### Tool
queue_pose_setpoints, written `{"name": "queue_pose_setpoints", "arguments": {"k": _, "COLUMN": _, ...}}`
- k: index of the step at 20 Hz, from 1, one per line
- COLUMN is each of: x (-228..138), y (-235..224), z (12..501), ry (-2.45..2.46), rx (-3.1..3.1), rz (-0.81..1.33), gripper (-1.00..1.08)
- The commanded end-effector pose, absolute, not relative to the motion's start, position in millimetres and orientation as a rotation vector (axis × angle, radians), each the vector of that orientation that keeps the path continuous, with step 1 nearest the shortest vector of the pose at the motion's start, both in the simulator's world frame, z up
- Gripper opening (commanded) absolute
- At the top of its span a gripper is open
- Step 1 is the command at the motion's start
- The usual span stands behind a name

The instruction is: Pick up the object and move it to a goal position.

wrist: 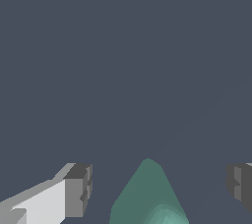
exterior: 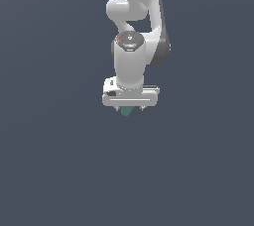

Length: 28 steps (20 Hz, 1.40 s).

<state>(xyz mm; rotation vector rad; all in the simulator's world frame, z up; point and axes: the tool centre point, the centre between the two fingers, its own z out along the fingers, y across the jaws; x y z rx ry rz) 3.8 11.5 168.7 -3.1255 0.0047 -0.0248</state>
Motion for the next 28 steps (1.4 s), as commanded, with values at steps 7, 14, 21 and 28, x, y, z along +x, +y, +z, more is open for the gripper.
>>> {"name": "queue_pose_setpoints", "arguments": {"k": 7, "x": 4.4, "y": -6.5, "z": 171.8, "ry": 0.029, "rx": -3.141, "rz": -0.018, "gripper": 1.0}}
{"name": "queue_pose_setpoints", "arguments": {"k": 14, "x": 4.4, "y": -14.7, "z": 173.2, "ry": 0.04, "rx": -3.148, "rz": -0.015, "gripper": 1.0}}
{"name": "queue_pose_setpoints", "arguments": {"k": 21, "x": -2.6, "y": -12.7, "z": 171.5, "ry": 0.102, "rx": -3.147, "rz": -0.014, "gripper": 1.0}}
{"name": "queue_pose_setpoints", "arguments": {"k": 28, "x": -20.7, "y": -6.6, "z": 167.0, "ry": 0.254, "rx": -3.138, "rz": -0.012, "gripper": 1.0}}
